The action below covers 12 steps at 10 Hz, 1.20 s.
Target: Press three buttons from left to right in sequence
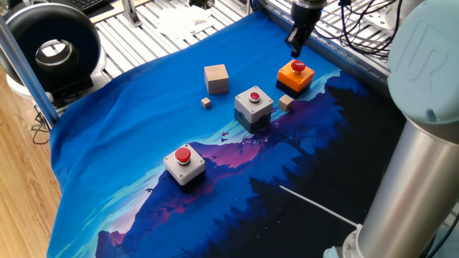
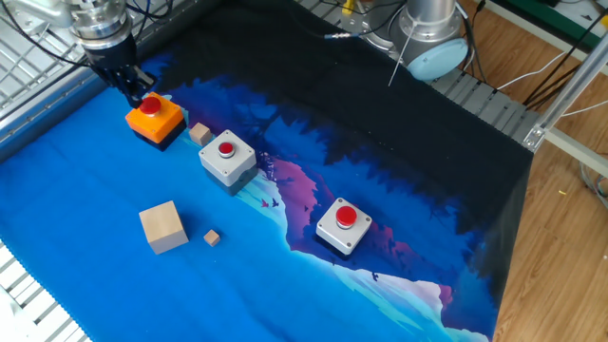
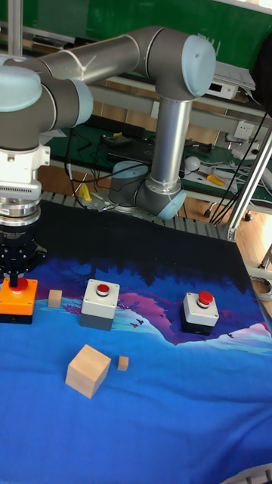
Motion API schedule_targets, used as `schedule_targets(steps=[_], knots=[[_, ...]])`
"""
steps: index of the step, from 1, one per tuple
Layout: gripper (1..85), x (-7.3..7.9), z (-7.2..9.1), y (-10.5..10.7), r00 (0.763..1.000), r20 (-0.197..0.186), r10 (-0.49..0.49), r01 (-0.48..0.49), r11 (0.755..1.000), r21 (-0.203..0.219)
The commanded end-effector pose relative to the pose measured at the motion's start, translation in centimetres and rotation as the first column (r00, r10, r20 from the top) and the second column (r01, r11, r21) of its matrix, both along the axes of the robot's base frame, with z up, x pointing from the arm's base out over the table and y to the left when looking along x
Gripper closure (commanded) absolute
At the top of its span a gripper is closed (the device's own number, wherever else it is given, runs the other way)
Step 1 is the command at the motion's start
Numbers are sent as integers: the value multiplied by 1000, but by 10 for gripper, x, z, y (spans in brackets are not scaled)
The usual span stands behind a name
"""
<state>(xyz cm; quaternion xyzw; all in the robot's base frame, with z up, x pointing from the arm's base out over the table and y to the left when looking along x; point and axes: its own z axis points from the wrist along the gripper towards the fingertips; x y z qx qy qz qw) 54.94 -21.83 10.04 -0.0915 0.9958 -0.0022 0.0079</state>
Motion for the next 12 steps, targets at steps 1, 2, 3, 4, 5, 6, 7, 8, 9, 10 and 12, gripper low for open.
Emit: schedule_targets(steps=[1, 2, 3, 4, 5, 6, 7, 8, 9, 10, 12], knots=[[847, -15, 2, 6, 1000, 0, -20, 20, 1000, 10], [847, -16, -1, 6, 1000, 7, -27, 27, 1000, 3], [847, -8, -4, -4, 999, 26, -22, 23, 999, -34], [847, 0, -7, -4, 999, 32, -17, 18, 1000, -23], [847, 0, -8, 2, 1000, 22, -16, 16, 1000, 0], [847, -8, -8, 3, 1000, -3, -12, 12, 1000, -2], [847, -10, -8, 3, 1000, -7, -14, 14, 1000, -4], [847, -11, -9, 3, 1000, -7, -14, 14, 1000, -5], [847, -11, -11, 5, 1000, -6, -17, 17, 1000, -2], [847, -11, -12, 3, 1000, -7, -18, 18, 1000, -11], [847, -13, -12, 3, 1000, -13, -15, 15, 1000, -13]])
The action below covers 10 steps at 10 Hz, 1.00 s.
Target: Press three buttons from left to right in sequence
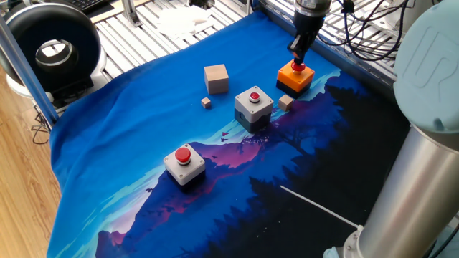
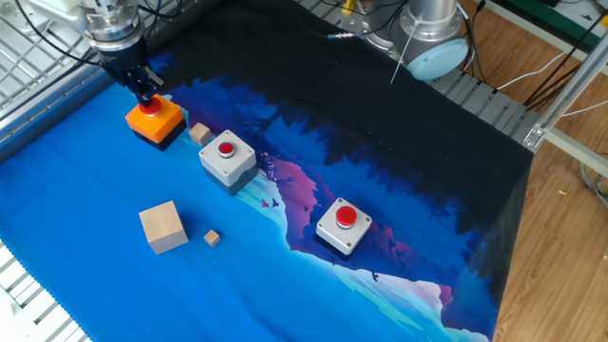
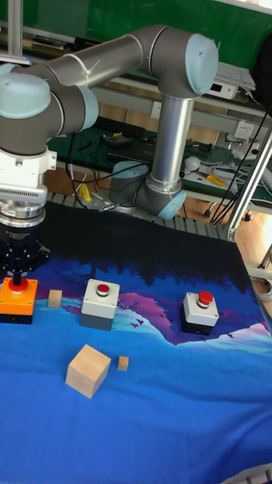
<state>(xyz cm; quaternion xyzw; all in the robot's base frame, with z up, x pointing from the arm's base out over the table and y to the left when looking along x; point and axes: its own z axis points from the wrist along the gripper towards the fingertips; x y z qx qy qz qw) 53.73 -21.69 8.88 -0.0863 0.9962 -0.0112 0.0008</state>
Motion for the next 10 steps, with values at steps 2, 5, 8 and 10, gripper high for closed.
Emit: schedule_targets(steps=[2, 5, 8, 10], knots=[[847, -1, -1, 2, 1000, -1, -5, 5, 1000, 6], [847, -3, -3, 2, 1000, -10, 0, 0, 1000, 5], [847, -3, -4, 2, 1000, -12, -2, 2, 1000, 3], [847, -2, -6, 1, 1000, -12, 0, 1, 1000, 2]])
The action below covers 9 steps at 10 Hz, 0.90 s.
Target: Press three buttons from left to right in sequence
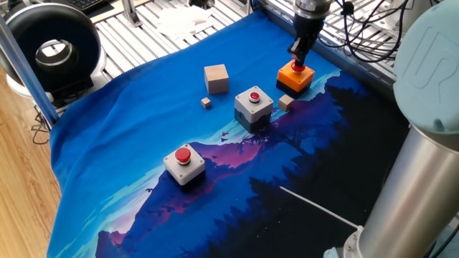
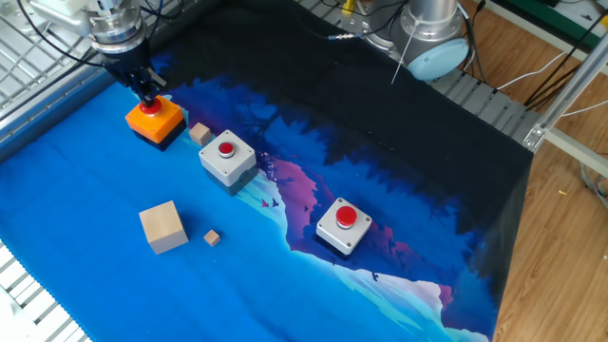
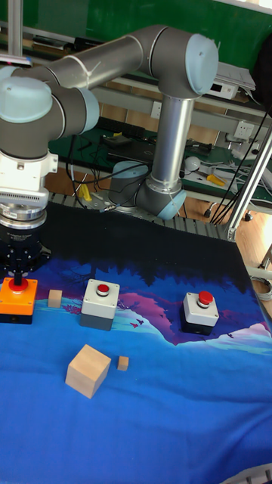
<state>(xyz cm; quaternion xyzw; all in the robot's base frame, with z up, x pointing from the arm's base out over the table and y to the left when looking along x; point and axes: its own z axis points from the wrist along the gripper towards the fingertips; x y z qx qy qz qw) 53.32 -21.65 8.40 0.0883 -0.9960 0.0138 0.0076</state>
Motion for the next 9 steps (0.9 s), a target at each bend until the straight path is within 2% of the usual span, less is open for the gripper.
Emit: schedule_targets(steps=[1, 6, 9], knots=[[847, 3, -2, 0, 1000, 5, -1, 1, 1000, 7], [847, 5, -8, 4, 1000, 11, -1, 1, 1000, 7], [847, 7, -5, 2, 1000, 6, 5, -5, 1000, 11]])
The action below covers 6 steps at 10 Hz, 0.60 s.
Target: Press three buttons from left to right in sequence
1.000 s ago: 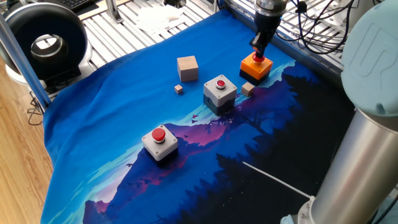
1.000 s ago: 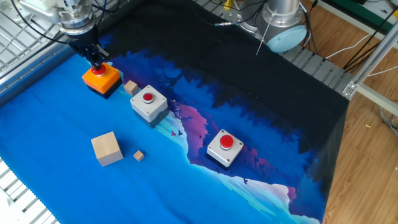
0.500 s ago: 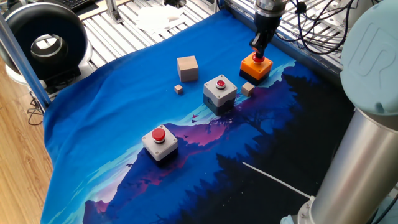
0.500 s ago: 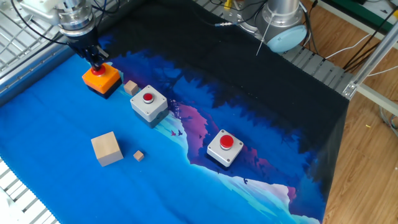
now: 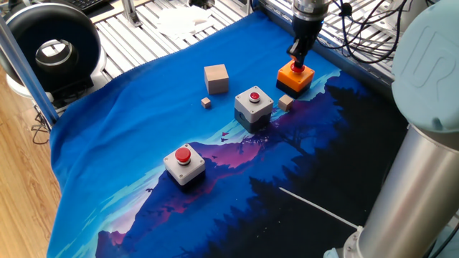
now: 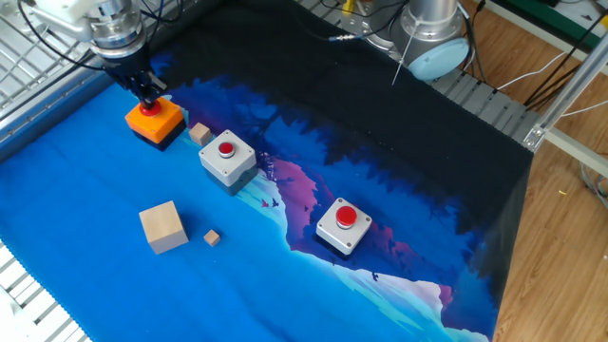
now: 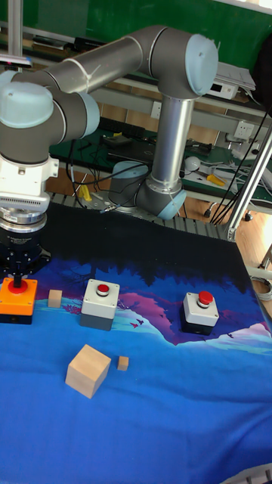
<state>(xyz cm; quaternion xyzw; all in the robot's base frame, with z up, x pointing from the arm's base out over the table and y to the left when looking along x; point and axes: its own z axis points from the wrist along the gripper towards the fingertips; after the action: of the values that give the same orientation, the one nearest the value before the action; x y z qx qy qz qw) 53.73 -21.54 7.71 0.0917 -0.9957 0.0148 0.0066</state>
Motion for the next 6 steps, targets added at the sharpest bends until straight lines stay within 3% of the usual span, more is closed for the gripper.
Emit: schedule_targets(steps=[1, 6], knots=[[847, 3, 3, 0, 1000, 2, 3, -3, 1000, 15], [847, 9, 16, 1, 1000, -1, 2, -2, 1000, 21]])
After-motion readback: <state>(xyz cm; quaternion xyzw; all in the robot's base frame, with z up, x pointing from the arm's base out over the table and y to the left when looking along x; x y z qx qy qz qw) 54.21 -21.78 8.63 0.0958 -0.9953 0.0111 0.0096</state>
